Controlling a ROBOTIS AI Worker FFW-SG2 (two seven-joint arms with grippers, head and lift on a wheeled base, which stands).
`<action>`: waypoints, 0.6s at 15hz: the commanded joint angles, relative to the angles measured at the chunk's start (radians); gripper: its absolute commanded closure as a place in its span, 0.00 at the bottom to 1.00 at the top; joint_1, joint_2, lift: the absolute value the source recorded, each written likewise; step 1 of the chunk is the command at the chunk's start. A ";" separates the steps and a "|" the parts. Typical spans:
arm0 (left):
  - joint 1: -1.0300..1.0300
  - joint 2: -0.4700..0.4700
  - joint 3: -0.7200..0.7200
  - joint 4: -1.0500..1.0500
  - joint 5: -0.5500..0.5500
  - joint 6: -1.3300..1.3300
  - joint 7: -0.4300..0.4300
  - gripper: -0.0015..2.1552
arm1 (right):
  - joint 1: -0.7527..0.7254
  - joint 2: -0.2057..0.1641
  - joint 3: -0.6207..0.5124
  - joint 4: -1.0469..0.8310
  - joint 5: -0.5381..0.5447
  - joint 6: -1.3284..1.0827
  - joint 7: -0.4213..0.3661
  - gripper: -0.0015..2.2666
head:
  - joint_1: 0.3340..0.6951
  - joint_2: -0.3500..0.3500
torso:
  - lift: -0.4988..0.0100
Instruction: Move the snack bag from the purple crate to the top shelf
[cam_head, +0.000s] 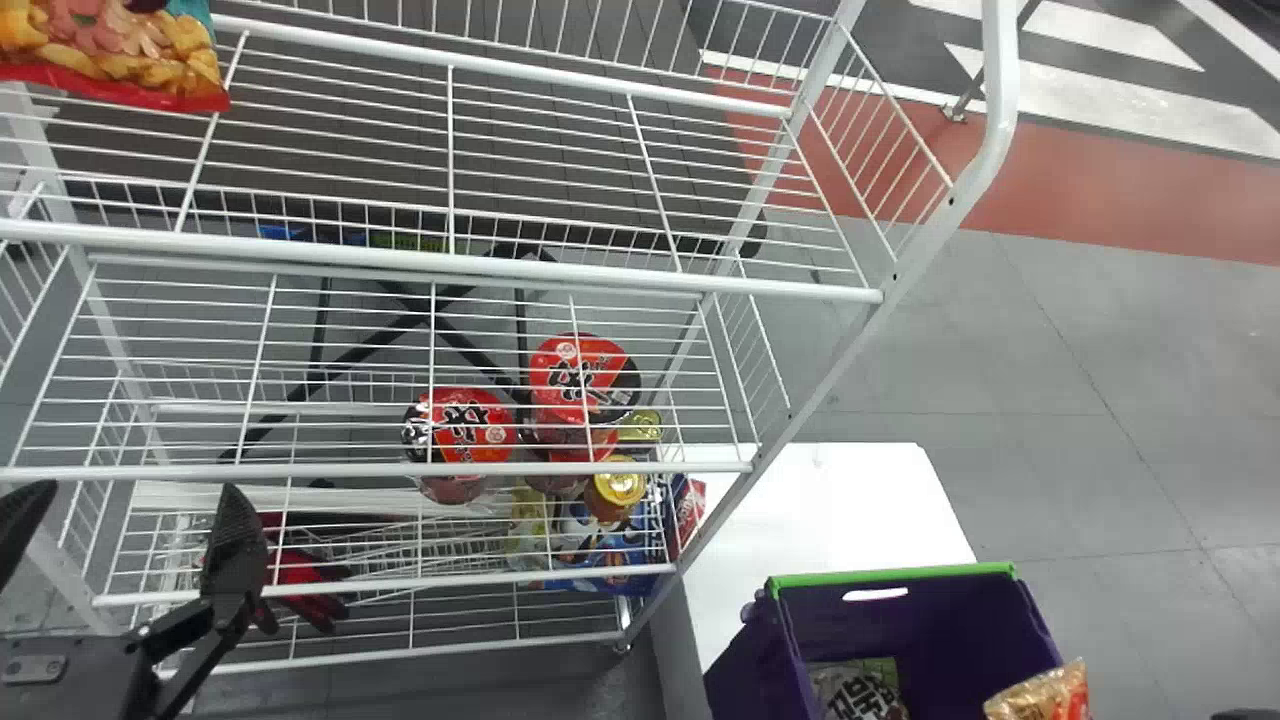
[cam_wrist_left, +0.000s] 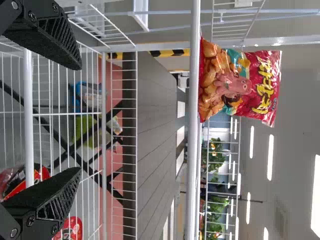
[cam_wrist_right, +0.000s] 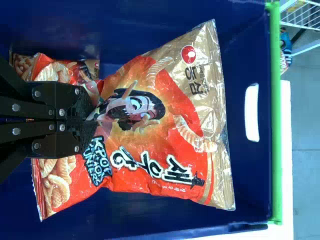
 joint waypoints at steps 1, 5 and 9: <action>-0.003 -0.002 0.001 0.003 -0.002 0.011 0.000 0.04 | -0.006 0.000 -0.004 -0.006 0.000 0.002 0.001 0.76 | 1.00 0.00 | 0.58; -0.001 0.000 0.001 0.003 -0.003 0.011 0.006 0.04 | -0.014 0.000 -0.005 -0.025 0.000 0.030 0.013 0.76 | 1.00 0.00 | 0.62; -0.001 0.000 0.002 0.003 -0.002 0.011 0.008 0.04 | -0.016 0.000 -0.025 -0.057 0.000 0.073 0.046 0.76 | 1.00 0.00 | 0.65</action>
